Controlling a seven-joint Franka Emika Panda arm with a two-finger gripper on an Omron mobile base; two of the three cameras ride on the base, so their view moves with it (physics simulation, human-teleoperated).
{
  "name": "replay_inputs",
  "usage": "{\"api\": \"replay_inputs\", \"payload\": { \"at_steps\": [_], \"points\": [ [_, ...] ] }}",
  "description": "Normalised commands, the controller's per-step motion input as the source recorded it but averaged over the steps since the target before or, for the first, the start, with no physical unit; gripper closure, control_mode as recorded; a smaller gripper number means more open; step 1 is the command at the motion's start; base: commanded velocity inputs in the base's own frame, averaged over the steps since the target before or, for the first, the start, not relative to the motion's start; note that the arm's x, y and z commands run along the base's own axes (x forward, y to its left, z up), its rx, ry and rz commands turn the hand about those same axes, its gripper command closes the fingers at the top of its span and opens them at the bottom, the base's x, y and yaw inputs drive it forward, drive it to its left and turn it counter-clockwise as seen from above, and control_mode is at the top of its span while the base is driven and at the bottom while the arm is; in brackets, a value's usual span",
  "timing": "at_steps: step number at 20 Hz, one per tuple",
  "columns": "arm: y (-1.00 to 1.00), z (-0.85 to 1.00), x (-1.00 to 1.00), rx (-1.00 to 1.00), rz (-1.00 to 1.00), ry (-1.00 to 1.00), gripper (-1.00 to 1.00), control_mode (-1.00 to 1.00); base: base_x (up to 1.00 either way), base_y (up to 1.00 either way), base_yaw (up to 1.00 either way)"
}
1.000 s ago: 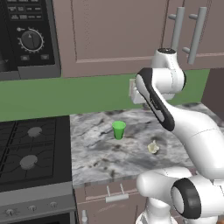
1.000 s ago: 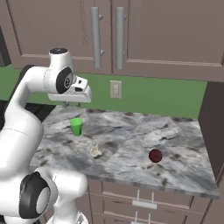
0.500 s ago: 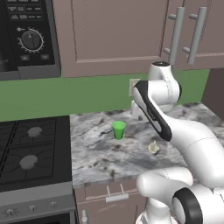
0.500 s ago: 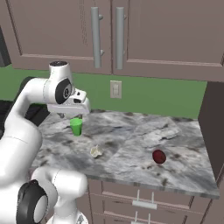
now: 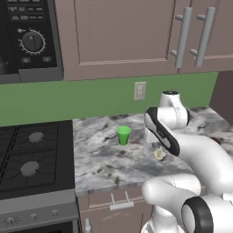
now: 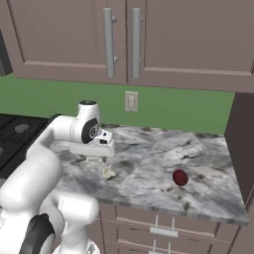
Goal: Place the garlic and potato inside the fridge drawer. Close the drawer after placing the vegetables.
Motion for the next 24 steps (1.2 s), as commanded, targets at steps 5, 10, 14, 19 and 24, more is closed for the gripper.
{"api": "replay_inputs", "payload": {
  "at_steps": [5,10,14,19,24],
  "points": [
    [-0.2,-0.58,0.0,0.0,0.0,0.02,-1.0,-1.0,0.0,0.0,0.0],
    [-0.03,-0.46,0.13,0.0,0.0,0.0,-1.0,-1.0,0.0,0.0,0.0],
    [-0.06,-0.47,0.19,0.01,0.0,0.0,-1.0,-1.0,0.0,0.0,0.0],
    [-0.09,-0.3,0.21,0.02,0.0,0.0,-1.0,-1.0,0.0,0.0,0.0],
    [-0.21,-0.01,0.09,0.03,0.0,0.0,-1.0,-1.0,0.0,0.0,0.0]
  ]
}}
